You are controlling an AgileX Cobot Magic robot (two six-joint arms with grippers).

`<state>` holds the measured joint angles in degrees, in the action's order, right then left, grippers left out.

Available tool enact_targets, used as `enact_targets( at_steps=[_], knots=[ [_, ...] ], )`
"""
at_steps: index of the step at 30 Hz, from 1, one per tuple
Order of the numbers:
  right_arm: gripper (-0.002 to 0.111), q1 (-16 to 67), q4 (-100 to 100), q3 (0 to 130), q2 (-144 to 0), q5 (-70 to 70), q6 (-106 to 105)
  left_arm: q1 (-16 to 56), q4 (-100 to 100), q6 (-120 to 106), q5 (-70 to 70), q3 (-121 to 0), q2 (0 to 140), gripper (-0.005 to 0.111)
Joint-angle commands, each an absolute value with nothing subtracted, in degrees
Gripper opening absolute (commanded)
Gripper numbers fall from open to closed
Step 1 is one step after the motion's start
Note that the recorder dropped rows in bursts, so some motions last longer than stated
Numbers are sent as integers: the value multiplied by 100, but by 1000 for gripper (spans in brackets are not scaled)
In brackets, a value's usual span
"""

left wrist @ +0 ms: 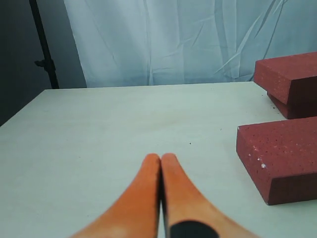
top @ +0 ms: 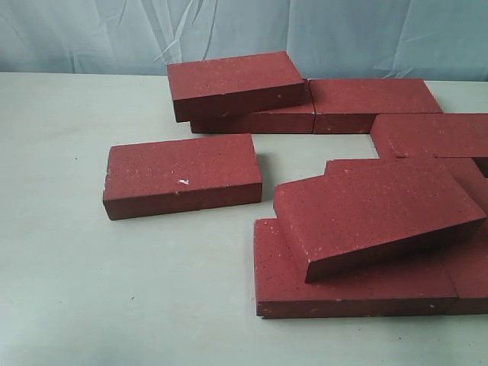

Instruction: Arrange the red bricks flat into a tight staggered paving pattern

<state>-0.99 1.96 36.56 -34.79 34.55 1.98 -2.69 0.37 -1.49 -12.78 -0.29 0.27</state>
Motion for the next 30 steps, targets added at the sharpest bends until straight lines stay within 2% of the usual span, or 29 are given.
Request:
enact_targets(
  at_steps=[1, 22, 30],
  knots=[
    [-1, -130, 162, 3632, -3490, 3299, 170, -235, 101, -147, -845, 0, 0, 0],
    [-1, -130, 162, 3632, -3490, 3227, 170, -235, 110, -147, 1420, 0, 0, 0],
    [-1, -130, 162, 3632, -3490, 3227, 170, -235, 110, -147, 1522, 0, 0, 0]
  ],
)
